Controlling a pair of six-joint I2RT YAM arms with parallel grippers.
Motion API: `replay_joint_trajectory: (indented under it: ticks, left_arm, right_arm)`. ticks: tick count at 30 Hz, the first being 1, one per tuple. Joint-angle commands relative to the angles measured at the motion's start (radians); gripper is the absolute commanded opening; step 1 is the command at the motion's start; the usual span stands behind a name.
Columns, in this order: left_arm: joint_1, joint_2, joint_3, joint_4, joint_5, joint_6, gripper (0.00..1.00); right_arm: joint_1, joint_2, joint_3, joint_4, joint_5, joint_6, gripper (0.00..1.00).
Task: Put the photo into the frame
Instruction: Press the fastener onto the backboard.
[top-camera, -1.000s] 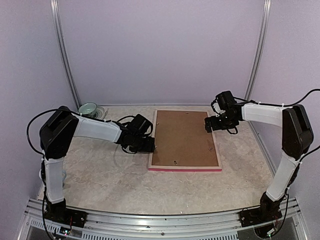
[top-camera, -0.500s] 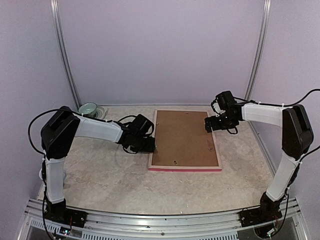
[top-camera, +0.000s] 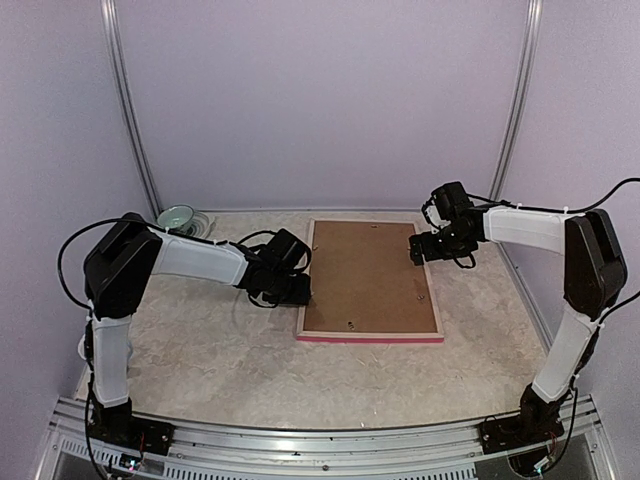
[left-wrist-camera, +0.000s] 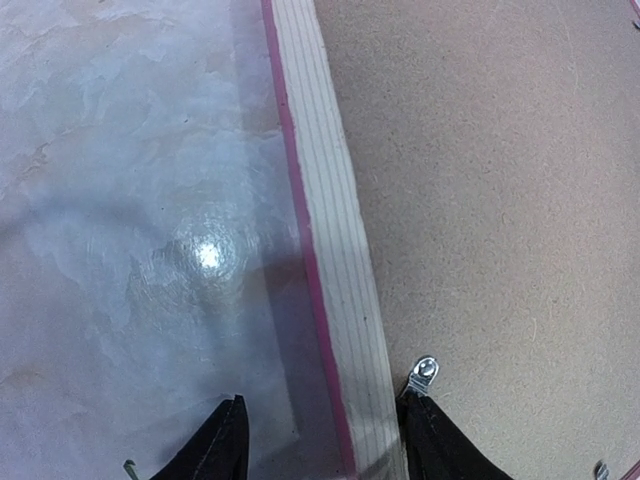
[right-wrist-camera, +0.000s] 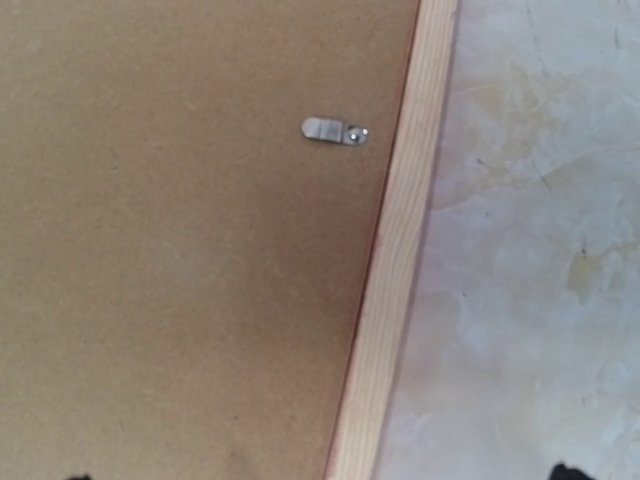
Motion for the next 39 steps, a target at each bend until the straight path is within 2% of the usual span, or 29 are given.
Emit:
replay_joint_trajectory:
  ticks: [1, 7, 11, 18, 22, 36, 39]
  left_arm:
    - [0.001, 0.053, 0.004, -0.035, -0.016, 0.003, 0.52]
    - [0.0, 0.045, -0.007, -0.018, -0.012, -0.003, 0.34]
    - [-0.002, 0.023, -0.012, 0.003, -0.011, -0.008, 0.34]
    - [-0.012, -0.016, -0.027, 0.05, -0.008, -0.008, 0.41]
    - [-0.014, -0.023, -0.018, 0.062, 0.011, 0.004, 0.42]
    - [-0.015, 0.016, -0.002, 0.044, -0.003, -0.004, 0.41]
    - [-0.015, 0.032, -0.001, 0.043, -0.003, -0.012, 0.36]
  right_arm:
    - [0.006, -0.006, 0.012, -0.008, -0.002, -0.002, 0.99]
    - [0.006, -0.009, 0.009, -0.006, -0.002, -0.001, 0.99]
    - [0.006, -0.008, 0.009, -0.006, -0.007, -0.001, 0.99]
    - [0.006, -0.007, 0.01, -0.008, -0.005, -0.001, 0.99]
    - [0.006, -0.004, 0.012, -0.009, -0.004, -0.001, 0.99]
    - [0.006, -0.004, 0.012, -0.007, -0.008, -0.001, 0.99]
    - [0.006, -0.004, 0.013, -0.007, -0.009, -0.001, 0.99]
